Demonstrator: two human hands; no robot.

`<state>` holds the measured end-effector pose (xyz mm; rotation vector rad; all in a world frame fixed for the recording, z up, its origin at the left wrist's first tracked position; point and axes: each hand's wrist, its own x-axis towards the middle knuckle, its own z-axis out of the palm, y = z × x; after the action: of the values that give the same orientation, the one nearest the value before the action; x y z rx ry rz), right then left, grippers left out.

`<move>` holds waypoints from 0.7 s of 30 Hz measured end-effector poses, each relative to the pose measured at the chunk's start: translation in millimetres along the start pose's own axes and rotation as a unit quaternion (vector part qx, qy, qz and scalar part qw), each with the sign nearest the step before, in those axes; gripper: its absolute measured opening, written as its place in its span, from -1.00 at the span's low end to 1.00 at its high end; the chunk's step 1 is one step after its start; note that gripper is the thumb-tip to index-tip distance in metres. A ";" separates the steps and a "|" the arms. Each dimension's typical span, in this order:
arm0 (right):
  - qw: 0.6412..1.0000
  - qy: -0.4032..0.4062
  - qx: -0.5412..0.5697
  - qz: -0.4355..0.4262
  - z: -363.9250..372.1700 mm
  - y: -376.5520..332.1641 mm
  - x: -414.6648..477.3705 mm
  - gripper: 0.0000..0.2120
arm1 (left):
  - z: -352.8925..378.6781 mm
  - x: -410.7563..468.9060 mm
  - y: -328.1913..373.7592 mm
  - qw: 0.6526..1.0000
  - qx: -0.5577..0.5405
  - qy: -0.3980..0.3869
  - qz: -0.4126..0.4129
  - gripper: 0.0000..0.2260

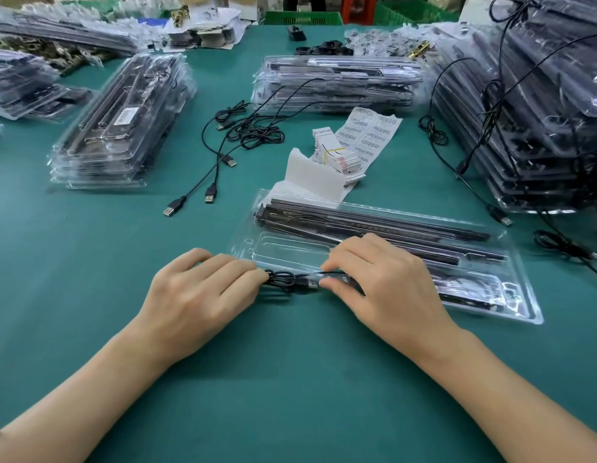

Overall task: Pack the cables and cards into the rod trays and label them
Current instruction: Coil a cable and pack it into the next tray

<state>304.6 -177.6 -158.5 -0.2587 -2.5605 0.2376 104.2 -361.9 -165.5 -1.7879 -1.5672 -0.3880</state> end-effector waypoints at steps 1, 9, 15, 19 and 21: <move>1.000 0.010 -0.006 -0.003 1.0 0.4 0.0 -0.90 | -0.5 0.1 -0.7 1.000 -0.005 0.001 0.001 -0.94; 0.999 0.046 -0.001 0.030 3.9 -3.1 1.7 -0.88 | -3.1 -2.7 -1.6 0.998 -0.042 0.032 -0.028 -0.93; 0.998 0.043 0.018 0.040 3.2 -1.9 2.8 -0.88 | -7.8 -3.1 -9.1 0.995 -0.081 0.032 -0.040 -0.96; 0.998 0.039 0.016 0.038 2.3 -2.8 2.9 -0.87 | -9.0 -0.1 -11.8 0.993 -0.102 0.037 -0.054 -0.97; 0.998 0.038 0.026 0.040 1.7 -2.7 3.2 -0.88 | -8.5 1.5 -10.9 0.993 -0.096 0.047 -0.054 -0.96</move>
<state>300.6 -179.7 -157.7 -0.3457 -2.4675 0.3168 96.2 -366.5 -155.3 -1.8035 -1.6085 -0.6856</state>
